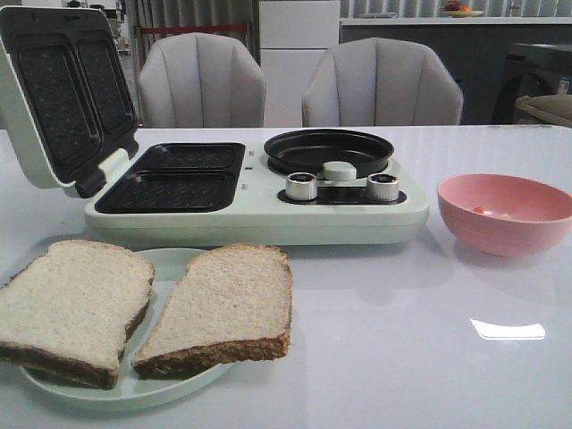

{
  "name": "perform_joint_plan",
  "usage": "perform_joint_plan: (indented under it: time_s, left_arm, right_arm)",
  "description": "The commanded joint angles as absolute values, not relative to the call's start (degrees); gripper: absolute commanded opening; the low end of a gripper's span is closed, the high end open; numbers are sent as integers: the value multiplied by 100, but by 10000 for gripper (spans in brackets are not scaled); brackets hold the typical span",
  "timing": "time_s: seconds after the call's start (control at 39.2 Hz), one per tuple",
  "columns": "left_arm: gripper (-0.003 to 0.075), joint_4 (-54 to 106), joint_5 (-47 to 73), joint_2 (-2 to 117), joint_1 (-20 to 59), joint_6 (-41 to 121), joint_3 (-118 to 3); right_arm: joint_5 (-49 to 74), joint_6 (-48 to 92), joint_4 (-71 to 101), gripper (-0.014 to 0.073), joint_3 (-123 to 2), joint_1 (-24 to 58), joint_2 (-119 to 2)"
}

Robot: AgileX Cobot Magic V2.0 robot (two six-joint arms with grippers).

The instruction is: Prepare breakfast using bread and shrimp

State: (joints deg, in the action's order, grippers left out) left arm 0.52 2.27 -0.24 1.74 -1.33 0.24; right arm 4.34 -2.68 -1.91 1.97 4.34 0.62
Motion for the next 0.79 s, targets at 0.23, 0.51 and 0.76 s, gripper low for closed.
perform_joint_plan:
  time_s: [0.23,0.51,0.76]
  left_arm:
    - [112,53,-1311,-130,156,-170,46]
    - [112,39,-2186,-108,156,-144,-256]
    - [112,39,91,581,156,-144,-1984]
  right_arm:
    - [-43,-264,-226,134,131,431,173]
    - [-33,-264,-226,134,131,431,173]
    - [-33,-264,-226,134,131,431,173]
